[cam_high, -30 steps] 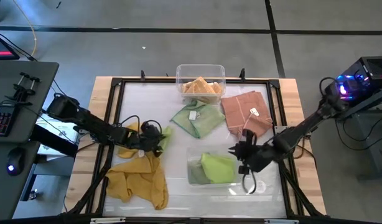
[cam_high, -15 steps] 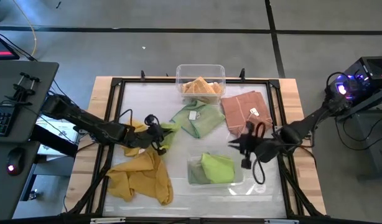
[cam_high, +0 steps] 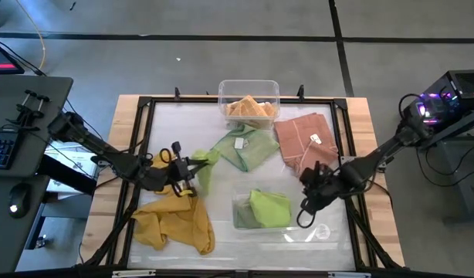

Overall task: Sort towels by color in basket
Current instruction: Put the light green towel into the bottom transparent bin

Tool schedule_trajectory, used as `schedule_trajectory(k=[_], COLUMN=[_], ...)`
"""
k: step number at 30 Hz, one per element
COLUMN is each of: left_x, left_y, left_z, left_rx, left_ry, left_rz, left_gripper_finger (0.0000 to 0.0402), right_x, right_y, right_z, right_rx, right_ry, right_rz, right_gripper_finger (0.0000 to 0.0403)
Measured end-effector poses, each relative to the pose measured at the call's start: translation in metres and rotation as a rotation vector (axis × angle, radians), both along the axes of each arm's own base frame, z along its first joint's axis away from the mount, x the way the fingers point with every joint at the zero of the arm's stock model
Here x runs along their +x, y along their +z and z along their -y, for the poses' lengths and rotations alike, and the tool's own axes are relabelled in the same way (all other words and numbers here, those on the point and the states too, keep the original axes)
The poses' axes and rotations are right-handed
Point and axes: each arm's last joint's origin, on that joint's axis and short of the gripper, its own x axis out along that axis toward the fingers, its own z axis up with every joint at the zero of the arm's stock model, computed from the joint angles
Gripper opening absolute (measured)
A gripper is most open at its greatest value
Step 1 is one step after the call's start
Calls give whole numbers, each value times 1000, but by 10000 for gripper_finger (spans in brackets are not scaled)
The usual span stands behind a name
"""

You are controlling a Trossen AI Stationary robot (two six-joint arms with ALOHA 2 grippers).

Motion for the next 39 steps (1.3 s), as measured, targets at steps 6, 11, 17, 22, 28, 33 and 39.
schedule_trajectory(k=[6, 11, 17, 22, 28, 33, 39], left_x=[0, 0, 1, 4, 10, 12, 12], left_y=[0, 1, 4, 13, 22, 27, 31], left_z=[1, 0, 1, -2, -10, -13, -13], left_rx=[0, -3, 21, 53, 72, 96, 107], left_ry=[-1, 2, -3, 21, -16, -42, -52], left_rz=[2, 10, 26, 79, 131, 167, 196], left_gripper_finger=[1, 1, 1, 1, 0, 0, 0], right_x=[26, 27, 18, 30, 78, 130, 177], right_y=[-3, 1, 24, 34, 45, 44, 23], right_z=[-13, -9, 3, 17, 36, 44, 51], right_rx=[1, -22, -306, -660, -644, -549, -643], right_ry=[198, 253, 179, 105, 181, 434, 485], right_rz=[125, 104, 62, 200, 371, 629, 805], right_gripper_finger=[48, 48, 43, 42, 63, 133, 206])
